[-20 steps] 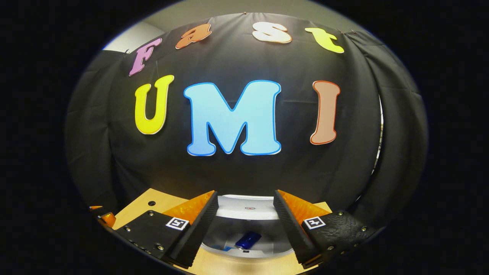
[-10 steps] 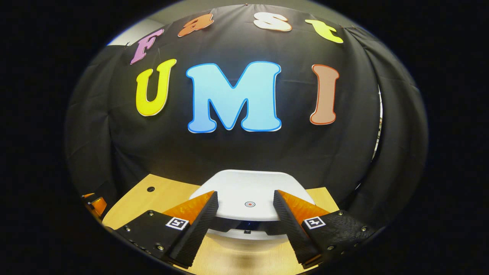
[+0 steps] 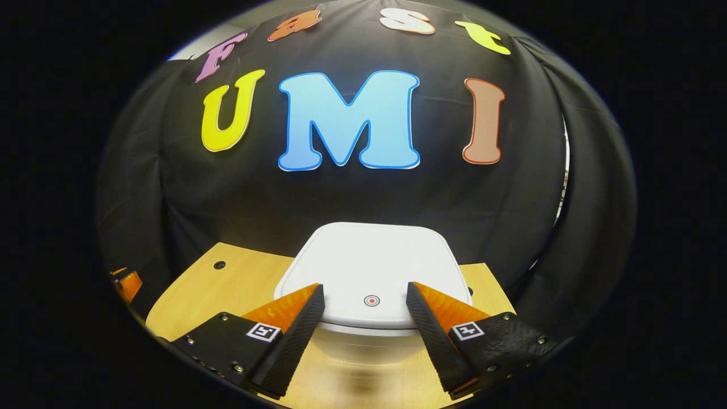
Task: Press the lid of the desktop garbage bin to open it, pick up the crumpled paper on the desktop and throw it into the bin, then pick up the pop can on the desktop and drop it into the bin, and finally close the garbage bin lid.
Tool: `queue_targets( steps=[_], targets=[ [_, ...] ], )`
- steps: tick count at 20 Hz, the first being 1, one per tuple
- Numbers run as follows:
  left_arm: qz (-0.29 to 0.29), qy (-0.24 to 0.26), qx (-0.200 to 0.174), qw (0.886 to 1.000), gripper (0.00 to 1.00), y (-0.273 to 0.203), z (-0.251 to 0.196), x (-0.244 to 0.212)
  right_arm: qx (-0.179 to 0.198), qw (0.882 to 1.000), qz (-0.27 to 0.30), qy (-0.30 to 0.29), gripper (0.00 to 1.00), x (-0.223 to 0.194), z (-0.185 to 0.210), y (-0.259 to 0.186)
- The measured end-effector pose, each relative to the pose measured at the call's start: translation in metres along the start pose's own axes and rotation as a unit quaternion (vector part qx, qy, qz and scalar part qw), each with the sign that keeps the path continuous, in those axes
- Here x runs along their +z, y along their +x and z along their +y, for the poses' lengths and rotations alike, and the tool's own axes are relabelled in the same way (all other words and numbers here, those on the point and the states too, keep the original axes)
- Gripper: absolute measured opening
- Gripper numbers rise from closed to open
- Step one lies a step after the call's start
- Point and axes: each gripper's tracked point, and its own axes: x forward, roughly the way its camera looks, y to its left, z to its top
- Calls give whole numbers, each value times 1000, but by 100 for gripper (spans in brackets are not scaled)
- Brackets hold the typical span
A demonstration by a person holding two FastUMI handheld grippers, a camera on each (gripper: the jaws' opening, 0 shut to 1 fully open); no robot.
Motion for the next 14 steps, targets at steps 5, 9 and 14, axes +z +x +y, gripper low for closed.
queue_targets(
  steps=[5,9,14],
  targets=[
    [1,-5,6,1000,76,0,3,-2,-2,1000,-12,2,94,-3,0,1],
    [0,-6,6,1000,76,-3,1,-2,-10,1000,-18,9,94,-4,-2,1],
    [1,-6,6,1000,77,-3,0,-3,-24,999,-26,14,95,-5,-2,2]
  ],
)
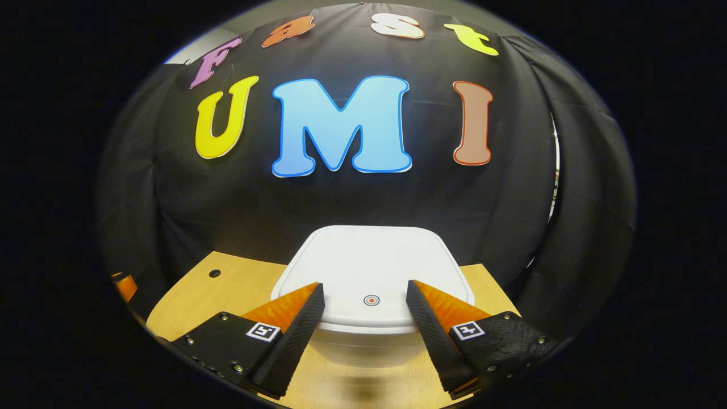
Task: Press the lid of the desktop garbage bin to open it, pick up the crumpled paper on the desktop and throw it into the bin, then pick up the pop can on the desktop and drop it into the bin, and finally close the garbage bin lid.
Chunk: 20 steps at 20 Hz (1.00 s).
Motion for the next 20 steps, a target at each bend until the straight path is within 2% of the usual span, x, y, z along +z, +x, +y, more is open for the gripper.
queue_targets(
  steps=[11,20],
  targets=[
    [7,-1,-2,1000,77,-5,0,-7,2,999,-36,-1,95,-1,0,2],
    [3,10,-14,1000,77,-6,-10,-3,-3,999,-39,12,95,-4,0,2]
  ],
)
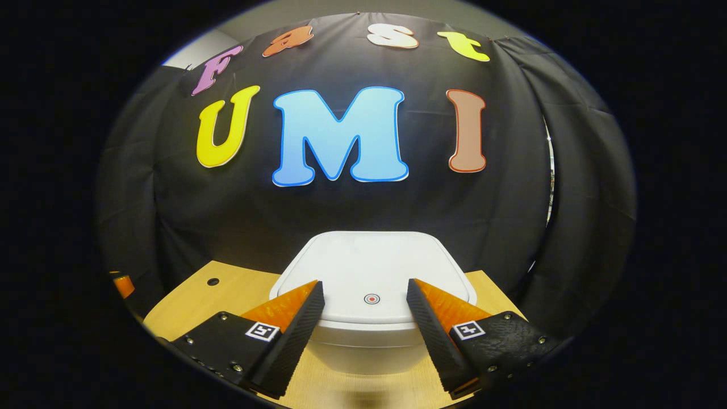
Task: Press the lid of the desktop garbage bin to open it, pick up the crumpled paper on the desktop and throw it into the bin, then pick up the pop can on the desktop and drop it into the bin, and finally close the garbage bin lid.
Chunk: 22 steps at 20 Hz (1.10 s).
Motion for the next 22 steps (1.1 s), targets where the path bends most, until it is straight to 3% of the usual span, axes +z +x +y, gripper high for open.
queue_targets(
  steps=[10,22],
  targets=[
    [-26,12,-10,1000,76,-1,-3,31,14,1000,2,15,94,8,-2,-3],
    [-89,26,-50,994,77,-25,-38,99,15,995,-93,16,93,70,0,-75]
  ],
)
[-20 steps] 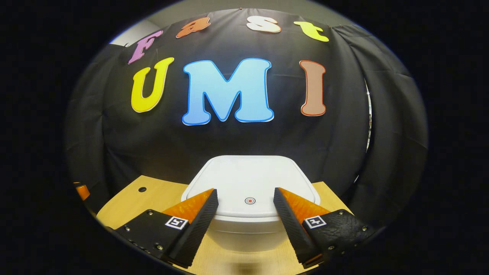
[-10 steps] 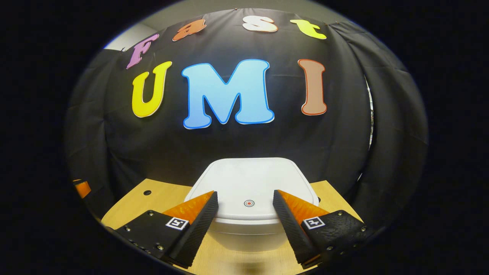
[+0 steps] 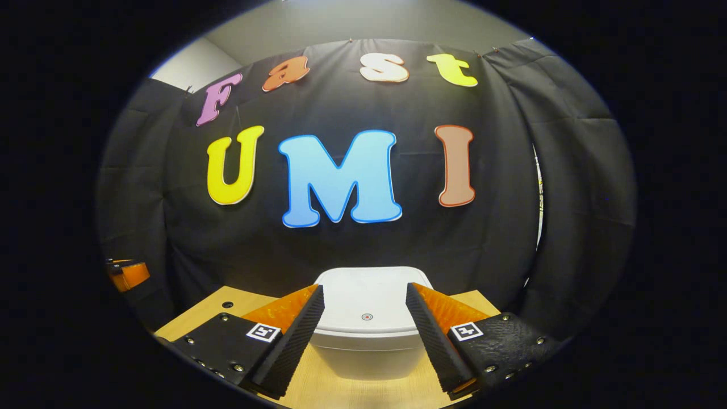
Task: Press the lid of the desktop garbage bin to open it, pick up the crumpled paper on the desktop and throw it into the bin, then pick up the pop can on the desktop and drop it into the bin, and finally close the garbage bin lid.
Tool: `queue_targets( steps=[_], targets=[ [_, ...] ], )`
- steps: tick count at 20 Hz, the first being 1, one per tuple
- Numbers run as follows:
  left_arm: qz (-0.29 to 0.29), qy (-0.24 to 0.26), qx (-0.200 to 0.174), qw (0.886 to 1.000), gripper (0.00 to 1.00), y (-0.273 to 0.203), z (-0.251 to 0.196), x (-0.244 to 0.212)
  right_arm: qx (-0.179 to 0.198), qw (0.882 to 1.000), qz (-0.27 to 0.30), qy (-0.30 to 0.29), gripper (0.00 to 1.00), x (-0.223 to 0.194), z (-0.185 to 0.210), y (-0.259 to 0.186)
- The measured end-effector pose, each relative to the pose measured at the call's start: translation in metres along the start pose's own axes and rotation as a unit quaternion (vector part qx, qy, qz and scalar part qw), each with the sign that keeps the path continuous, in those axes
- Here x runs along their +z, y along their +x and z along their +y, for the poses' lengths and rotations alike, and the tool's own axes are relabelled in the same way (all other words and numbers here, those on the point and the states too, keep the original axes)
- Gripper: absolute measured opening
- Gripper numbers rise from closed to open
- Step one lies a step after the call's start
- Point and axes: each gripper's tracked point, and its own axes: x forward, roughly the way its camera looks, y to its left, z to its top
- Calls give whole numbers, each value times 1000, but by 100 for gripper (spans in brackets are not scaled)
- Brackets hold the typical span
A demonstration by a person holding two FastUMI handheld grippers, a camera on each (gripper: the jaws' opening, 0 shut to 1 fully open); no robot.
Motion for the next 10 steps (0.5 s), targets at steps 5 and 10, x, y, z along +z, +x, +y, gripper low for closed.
queue_targets(
  steps=[5,10],
  targets=[
    [-24,23,-11,999,77,-31,-18,24,3,999,-28,-26,93,20,7,-35],
    [-31,26,-22,999,77,-56,-26,33,4,998,-44,-36,93,25,14,-59]
  ],
)
